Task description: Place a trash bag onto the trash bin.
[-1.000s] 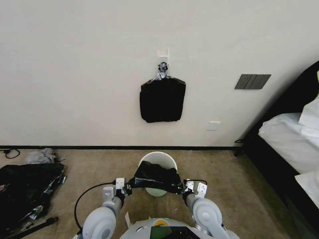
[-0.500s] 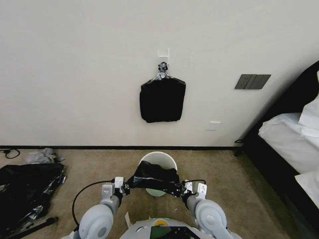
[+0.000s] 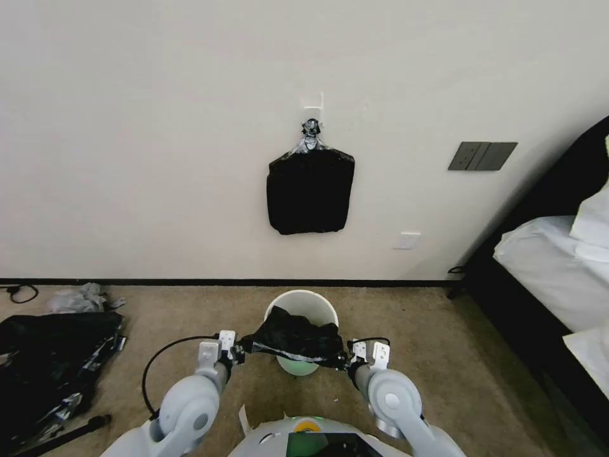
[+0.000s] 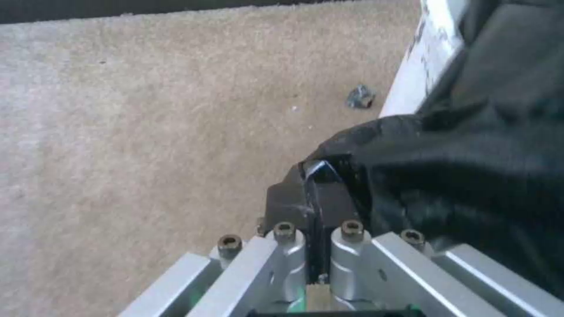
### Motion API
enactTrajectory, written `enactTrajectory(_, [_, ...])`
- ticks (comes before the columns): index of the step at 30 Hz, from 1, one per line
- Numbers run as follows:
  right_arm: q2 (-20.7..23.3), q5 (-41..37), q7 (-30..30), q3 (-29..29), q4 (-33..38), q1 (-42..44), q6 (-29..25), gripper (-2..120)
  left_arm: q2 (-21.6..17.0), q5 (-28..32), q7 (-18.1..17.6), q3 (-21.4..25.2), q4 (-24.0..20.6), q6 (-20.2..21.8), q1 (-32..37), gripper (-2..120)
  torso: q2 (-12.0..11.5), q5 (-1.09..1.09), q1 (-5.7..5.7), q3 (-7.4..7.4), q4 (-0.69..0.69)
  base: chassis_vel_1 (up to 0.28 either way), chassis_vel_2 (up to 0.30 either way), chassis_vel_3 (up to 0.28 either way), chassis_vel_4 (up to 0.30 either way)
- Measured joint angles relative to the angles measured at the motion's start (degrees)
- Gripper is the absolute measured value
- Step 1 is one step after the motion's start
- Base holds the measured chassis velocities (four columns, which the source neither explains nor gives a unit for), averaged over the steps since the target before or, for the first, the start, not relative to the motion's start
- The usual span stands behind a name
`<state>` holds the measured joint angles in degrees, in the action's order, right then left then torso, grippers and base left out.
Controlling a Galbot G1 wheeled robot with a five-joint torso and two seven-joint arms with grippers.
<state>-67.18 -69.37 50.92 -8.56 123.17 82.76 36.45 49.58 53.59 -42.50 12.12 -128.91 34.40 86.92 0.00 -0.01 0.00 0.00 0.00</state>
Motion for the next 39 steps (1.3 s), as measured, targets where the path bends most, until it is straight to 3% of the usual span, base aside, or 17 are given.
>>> enactTrajectory(9, [0.4, 0.1, -1.0, 0.1, 0.0, 0.3, -0.7, 0, 1.7, 0.5, 0.2, -0.5, 0.9, -0.3, -0.5, 0, 0.0, 0.01, 0.00, 0.00, 0.00, 0.000, 0.000, 0.000, 0.000])
enactTrajectory(17, [2.5, 3.2, -4.7, -0.7, 4.3, 5.1, -2.0, 28, 2.1, 0.1, 0.3, 3.3, -2.5, 0.6, 4.4, 28, 0.0, 0.01, 0.00, 0.00, 0.00, 0.000, 0.000, 0.000, 0.000])
enactTrajectory(21, [4.6, 7.0, -8.8, -1.0, 8.3, 8.8, -2.2, 49, 2.4, -1.9, 0.2, 5.5, -5.4, 0.9, 7.5, 47, 0.0, 0.01, 0.00, 0.00, 0.00, 0.000, 0.000, 0.000, 0.000])
enactTrajectory(26, [5.9, 9.9, -11.8, -1.0, 11.2, 11.2, -2.1, 62, 2.2, -3.1, 0.3, 7.3, -6.8, 0.9, 9.6, 60, 0.0, 0.01, 0.00, -0.01, 0.00, 0.000, 0.000, 0.000, 0.000])
enactTrajectory(33, [7.8, 20.0, -19.5, -1.0, 12.4, 13.2, -5.3, 90, 1.9, -3.5, 2.0, 11.2, -7.8, 0.4, 12.9, 89, 0.0, 0.01, 0.00, -0.01, 0.01, 0.000, 0.000, 0.000, 0.000])
enactTrajectory(39, [9.6, 25.5, -24.6, -0.7, 11.2, 14.7, -8.7, 100, 2.0, -3.5, 2.2, 12.2, -8.2, 0.2, 13.1, 99, 0.0, 0.01, 0.00, -0.01, 0.00, 0.000, 0.000, 0.000, 0.000])
